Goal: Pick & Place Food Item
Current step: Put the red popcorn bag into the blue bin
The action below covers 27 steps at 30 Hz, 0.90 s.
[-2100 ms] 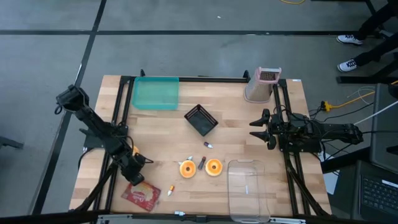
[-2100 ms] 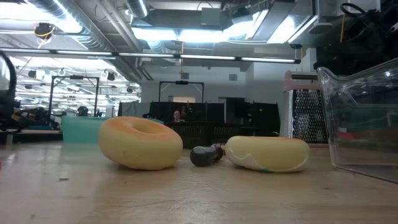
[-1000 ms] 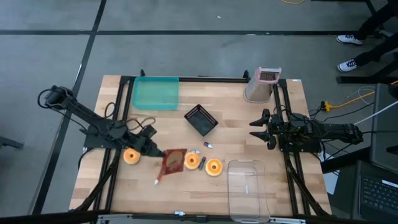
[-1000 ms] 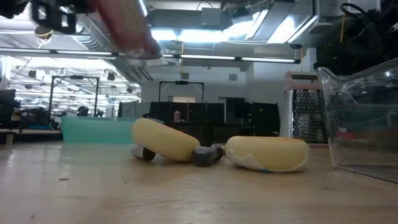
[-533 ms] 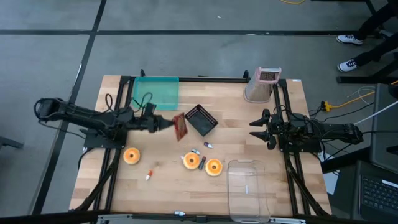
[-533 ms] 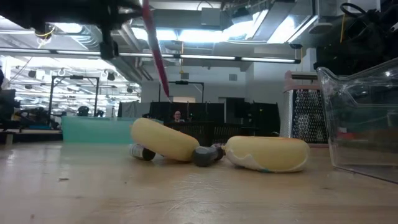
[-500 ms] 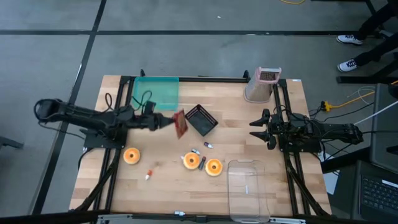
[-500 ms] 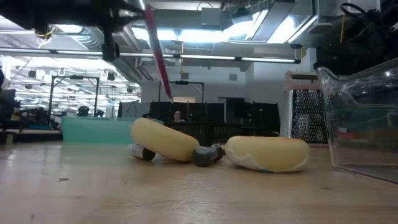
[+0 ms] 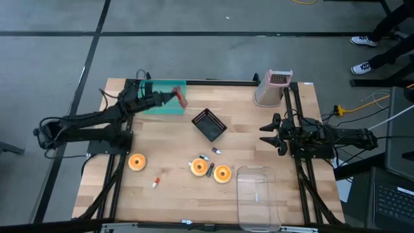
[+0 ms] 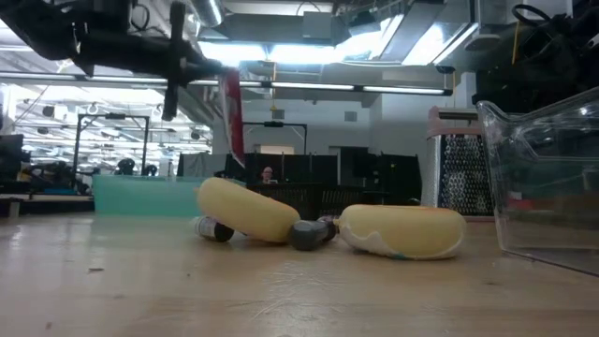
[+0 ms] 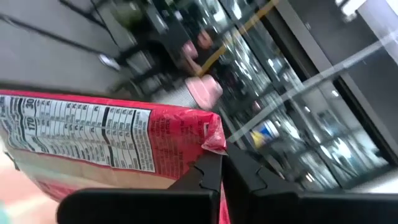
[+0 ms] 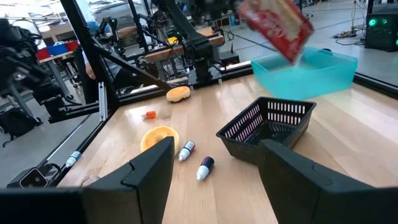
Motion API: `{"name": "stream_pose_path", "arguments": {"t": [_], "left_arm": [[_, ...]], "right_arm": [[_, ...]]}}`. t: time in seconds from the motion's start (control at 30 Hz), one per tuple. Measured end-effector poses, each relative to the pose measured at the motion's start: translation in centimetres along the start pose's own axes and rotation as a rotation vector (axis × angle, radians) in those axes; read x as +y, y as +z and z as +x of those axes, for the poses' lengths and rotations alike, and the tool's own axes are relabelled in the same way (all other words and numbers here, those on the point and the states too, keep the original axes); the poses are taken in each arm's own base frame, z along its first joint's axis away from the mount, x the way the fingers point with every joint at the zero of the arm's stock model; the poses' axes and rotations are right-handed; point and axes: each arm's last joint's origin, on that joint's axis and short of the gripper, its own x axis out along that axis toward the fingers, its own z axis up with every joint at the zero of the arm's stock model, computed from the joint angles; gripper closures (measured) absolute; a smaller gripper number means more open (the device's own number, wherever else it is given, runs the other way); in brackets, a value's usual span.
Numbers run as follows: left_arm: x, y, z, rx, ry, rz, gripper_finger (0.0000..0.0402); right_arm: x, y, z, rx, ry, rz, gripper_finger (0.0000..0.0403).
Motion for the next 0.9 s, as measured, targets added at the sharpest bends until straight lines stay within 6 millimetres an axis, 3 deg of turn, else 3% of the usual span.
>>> {"name": "stream_pose_path", "arguments": {"t": [0.27,0.57,0.9], "left_arm": [[3.2,2.4,-1.1,0.000,0.166,0.029,0.0399],[5.4,3.1,-2.2,0.129,0.231,0.019,0.0400],[8.1,3.5,-1.7,0.241,0.221,-0.040,0.0400]], "right_arm": [[0.0,0.0,0.0,0.001,0.000,0.000,0.0175],[0.0,0.0,0.0,0.000,0.000,0.000,0.0175],[0.0,0.0,0.0,0.000,0.000,0.000,0.0175]]}}
